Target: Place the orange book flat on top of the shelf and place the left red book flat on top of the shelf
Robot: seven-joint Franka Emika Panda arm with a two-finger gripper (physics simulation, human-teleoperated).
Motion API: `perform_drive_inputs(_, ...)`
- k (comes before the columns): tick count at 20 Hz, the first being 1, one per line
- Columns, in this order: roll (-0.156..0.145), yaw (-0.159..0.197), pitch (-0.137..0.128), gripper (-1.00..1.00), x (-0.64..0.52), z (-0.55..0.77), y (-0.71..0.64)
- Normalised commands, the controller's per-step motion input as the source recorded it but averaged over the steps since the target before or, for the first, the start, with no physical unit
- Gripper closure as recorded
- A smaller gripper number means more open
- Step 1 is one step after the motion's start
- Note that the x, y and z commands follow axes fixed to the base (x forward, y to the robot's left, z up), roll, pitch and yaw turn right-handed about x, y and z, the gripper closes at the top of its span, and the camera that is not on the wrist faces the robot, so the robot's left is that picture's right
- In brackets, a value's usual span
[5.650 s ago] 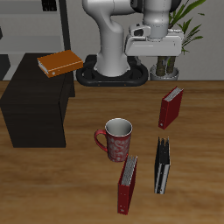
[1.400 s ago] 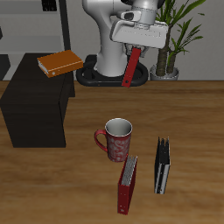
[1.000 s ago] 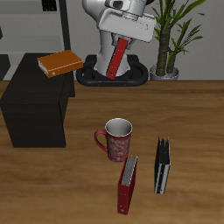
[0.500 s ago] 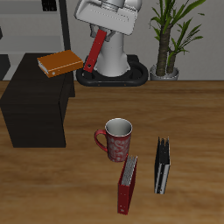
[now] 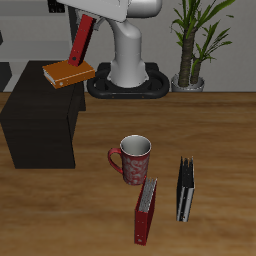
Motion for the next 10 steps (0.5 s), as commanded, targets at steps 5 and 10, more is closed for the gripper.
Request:
perform_drive_inputs(5, -0.196, 0.037, -0.042, 1.0, 0.14, 0.22, -0.56)
perform_drive_inputs(10, -0.137, 0.009, -0.018, 1.0, 0.03, 0.15, -0.5)
